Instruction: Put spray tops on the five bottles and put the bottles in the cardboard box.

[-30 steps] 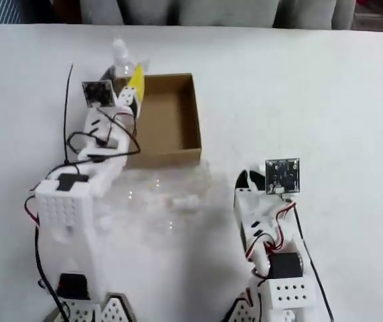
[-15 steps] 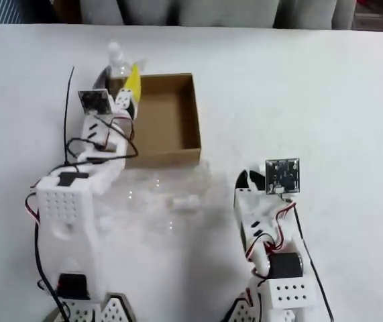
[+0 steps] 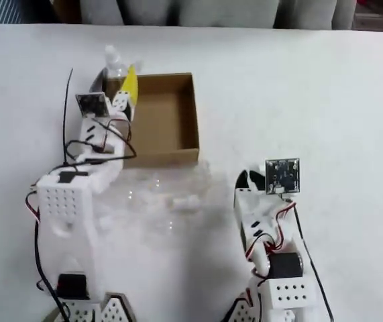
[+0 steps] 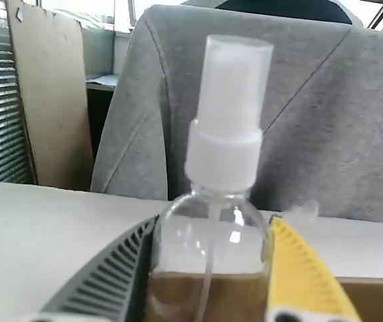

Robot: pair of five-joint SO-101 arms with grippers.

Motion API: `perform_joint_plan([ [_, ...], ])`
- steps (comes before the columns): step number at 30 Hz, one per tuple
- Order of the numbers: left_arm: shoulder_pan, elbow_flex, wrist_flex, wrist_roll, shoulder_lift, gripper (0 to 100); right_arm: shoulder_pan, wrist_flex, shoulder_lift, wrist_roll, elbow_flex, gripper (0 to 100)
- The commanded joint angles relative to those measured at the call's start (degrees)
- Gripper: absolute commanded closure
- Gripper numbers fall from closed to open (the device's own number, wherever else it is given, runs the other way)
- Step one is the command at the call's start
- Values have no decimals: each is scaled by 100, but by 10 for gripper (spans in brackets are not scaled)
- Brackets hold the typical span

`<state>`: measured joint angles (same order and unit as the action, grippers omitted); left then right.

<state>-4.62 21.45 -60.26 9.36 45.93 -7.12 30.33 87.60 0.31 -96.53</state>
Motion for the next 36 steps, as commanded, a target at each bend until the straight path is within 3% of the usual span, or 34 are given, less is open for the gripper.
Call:
perform_joint_plan([
  [1,-75,-149,-44,70,-22,733,-4,-145,48,0,-62,984],
  [30,-136,-149,-18,62,-119,727,-4,-145,48,9,-62,984],
  [36,-286,-149,932,70,-708,727,-4,-145,48,9,-62,984],
])
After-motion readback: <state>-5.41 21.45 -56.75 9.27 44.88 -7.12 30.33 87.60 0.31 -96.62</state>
